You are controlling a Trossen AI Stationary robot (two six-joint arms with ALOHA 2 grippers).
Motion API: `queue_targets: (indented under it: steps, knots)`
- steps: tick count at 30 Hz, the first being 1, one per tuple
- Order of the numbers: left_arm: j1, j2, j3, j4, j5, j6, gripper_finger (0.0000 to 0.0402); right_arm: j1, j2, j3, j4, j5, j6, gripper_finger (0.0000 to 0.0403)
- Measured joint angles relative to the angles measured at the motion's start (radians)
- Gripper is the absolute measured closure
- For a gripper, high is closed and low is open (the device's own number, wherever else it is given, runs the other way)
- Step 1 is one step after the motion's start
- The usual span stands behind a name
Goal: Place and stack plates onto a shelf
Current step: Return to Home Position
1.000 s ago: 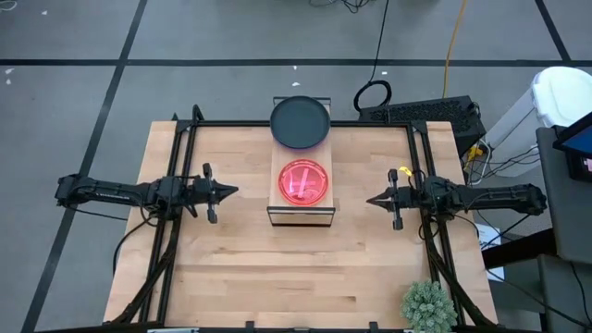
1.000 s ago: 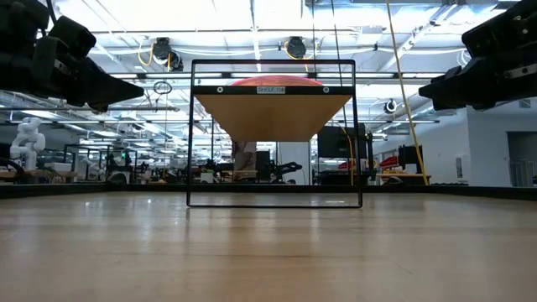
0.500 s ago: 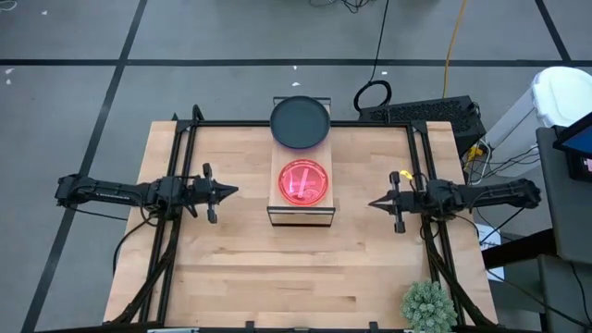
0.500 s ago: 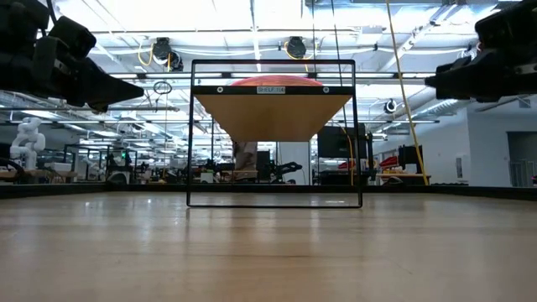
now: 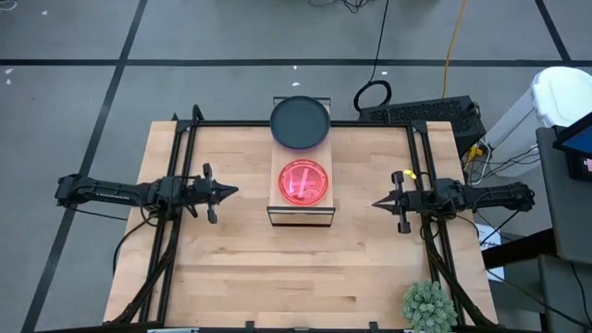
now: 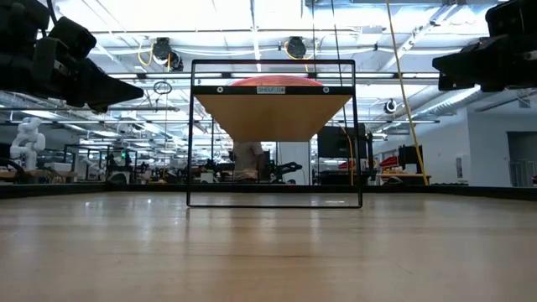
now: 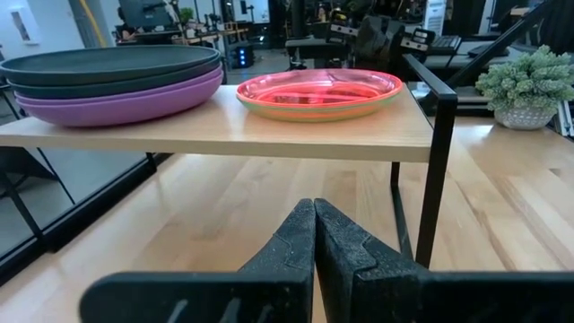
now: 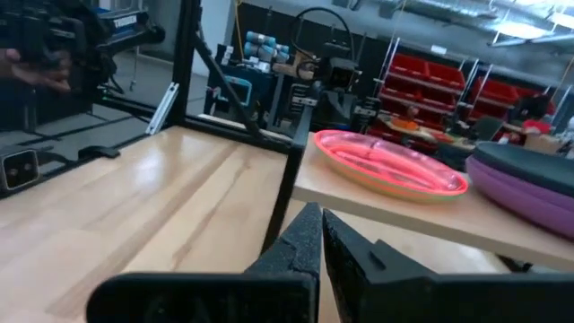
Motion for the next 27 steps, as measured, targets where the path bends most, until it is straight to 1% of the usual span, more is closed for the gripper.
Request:
queue_targets:
  steps: [3,8,13,17,19,27]
  knots:
    - [0.0,0.0,0.0,0.0,0.0,0.004,0.0399,-0.001,0.002,0.0,-0.01,-0.001,0.038,0.0403]
    - [0.0,0.0,0.0,0.001,0.0,0.008,0.0399,-0.006,0.004,0.0,-0.013,-0.001,0.043,0.0403]
    - [0.0,0.0,0.0,0.015,-0.001,0.007,0.0399,-0.057,0.004,0.0,-0.011,0.028,0.067,0.0403]
    - [0.0,0.0,0.0,0.03,-0.001,0.018,0.0399,-0.096,0.004,-0.003,-0.01,0.013,0.084,0.0403]
    - [0.0,0.0,0.0,0.037,-0.001,0.028,0.0399,-0.1,0.004,-0.003,-0.01,-0.003,0.088,0.0403]
    - [0.0,-0.019,0.0,0.045,0.018,0.09,0.0399,-0.1,0.004,-0.003,-0.006,-0.001,0.091,0.0403]
